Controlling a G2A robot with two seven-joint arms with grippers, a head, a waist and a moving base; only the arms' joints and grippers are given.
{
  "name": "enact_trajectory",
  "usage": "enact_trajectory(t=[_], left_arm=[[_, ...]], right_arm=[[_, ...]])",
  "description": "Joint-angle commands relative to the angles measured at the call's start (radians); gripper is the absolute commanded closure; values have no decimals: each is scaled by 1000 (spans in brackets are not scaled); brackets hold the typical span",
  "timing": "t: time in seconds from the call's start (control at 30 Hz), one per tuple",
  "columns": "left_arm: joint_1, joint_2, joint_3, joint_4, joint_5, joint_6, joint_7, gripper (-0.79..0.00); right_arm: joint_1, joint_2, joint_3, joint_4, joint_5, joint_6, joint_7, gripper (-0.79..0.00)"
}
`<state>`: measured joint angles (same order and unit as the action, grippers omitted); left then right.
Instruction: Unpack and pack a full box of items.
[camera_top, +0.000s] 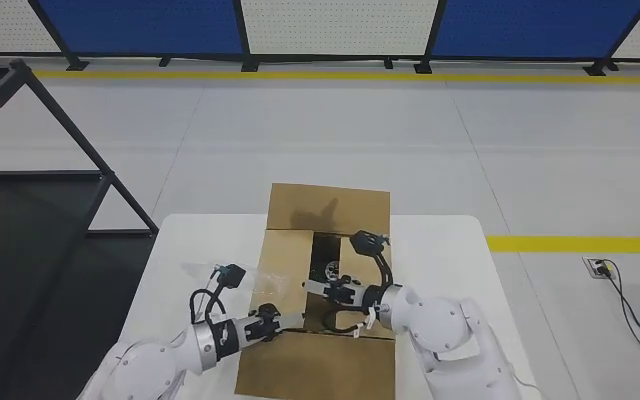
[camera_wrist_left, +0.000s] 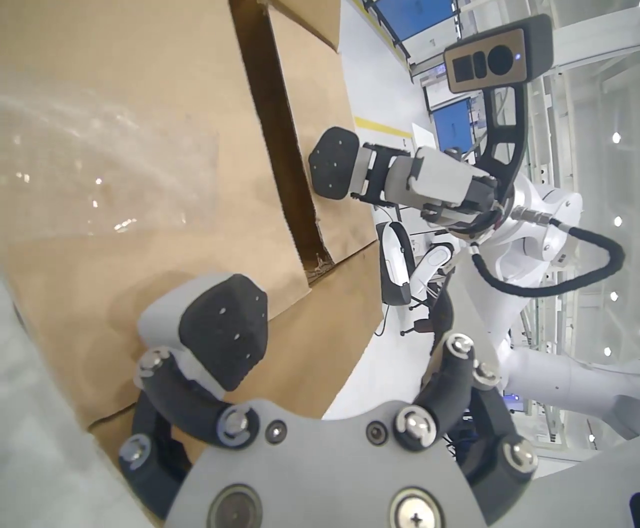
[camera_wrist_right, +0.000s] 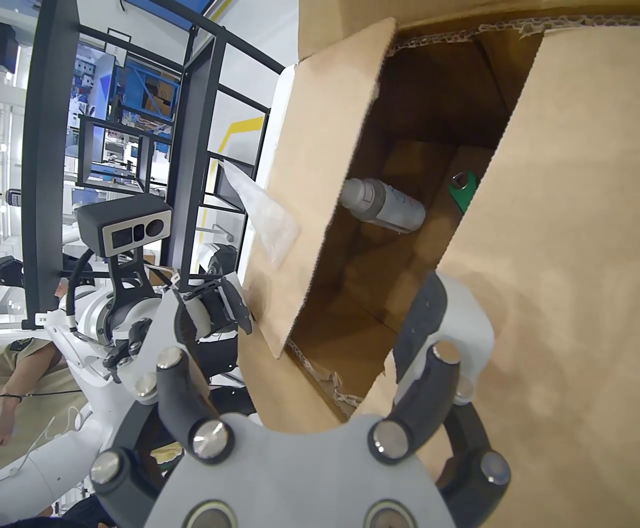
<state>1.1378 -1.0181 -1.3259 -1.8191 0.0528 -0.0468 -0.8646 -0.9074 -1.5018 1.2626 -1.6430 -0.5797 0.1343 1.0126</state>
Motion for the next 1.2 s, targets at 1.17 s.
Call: enact_trajectory(t=[1.17], left_arm=[[18, 7, -17, -19, -4, -4, 19, -785]], right_arm=[[95, -16, -100, 158, 303, 21, -195, -785]])
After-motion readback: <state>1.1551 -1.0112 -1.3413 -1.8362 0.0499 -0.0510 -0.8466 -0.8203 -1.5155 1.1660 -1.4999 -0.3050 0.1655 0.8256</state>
